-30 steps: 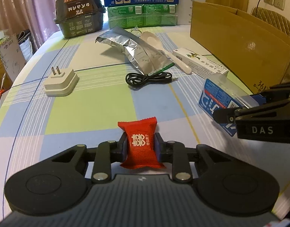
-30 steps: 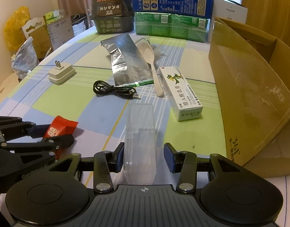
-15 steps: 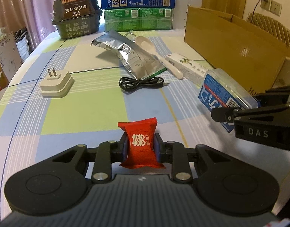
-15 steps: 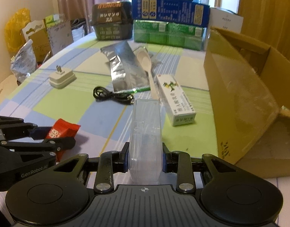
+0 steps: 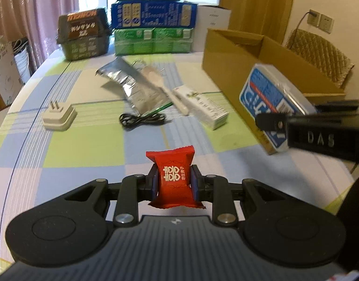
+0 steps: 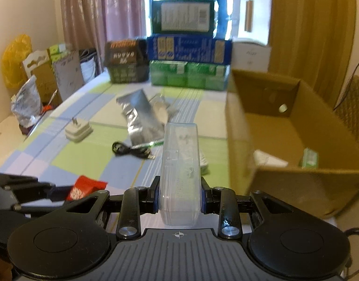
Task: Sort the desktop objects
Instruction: 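Carry the case and candy packet into the cardboard box and release both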
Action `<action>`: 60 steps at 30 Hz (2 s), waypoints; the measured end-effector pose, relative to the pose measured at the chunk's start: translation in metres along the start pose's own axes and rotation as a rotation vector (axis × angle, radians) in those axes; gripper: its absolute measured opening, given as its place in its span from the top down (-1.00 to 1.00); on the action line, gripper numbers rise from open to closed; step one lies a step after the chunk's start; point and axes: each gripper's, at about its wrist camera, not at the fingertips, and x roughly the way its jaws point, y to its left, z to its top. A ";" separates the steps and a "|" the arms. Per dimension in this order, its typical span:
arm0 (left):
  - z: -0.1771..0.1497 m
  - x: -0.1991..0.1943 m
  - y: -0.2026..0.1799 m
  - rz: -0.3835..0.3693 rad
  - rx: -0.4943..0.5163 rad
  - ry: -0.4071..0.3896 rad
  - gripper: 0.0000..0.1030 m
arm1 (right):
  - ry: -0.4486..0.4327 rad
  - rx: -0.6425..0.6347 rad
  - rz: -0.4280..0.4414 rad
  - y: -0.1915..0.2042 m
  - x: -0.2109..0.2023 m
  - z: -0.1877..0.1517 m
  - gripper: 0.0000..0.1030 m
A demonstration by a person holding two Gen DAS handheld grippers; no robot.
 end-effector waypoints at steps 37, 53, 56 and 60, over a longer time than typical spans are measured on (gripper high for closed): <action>0.144 0.048 -0.156 -0.235 0.152 -0.086 0.57 | -0.057 0.157 -0.182 -0.198 -0.022 0.063 0.45; 0.148 0.080 -0.156 -0.241 0.135 -0.068 0.44 | -0.019 0.170 -0.178 -0.209 0.002 0.065 0.45; 0.148 0.074 -0.148 -0.227 0.122 -0.076 0.44 | -0.016 0.171 -0.175 -0.209 0.003 0.065 0.45; 0.146 0.064 -0.135 -0.206 0.111 -0.091 0.44 | -0.011 0.177 -0.164 -0.207 0.004 0.065 0.45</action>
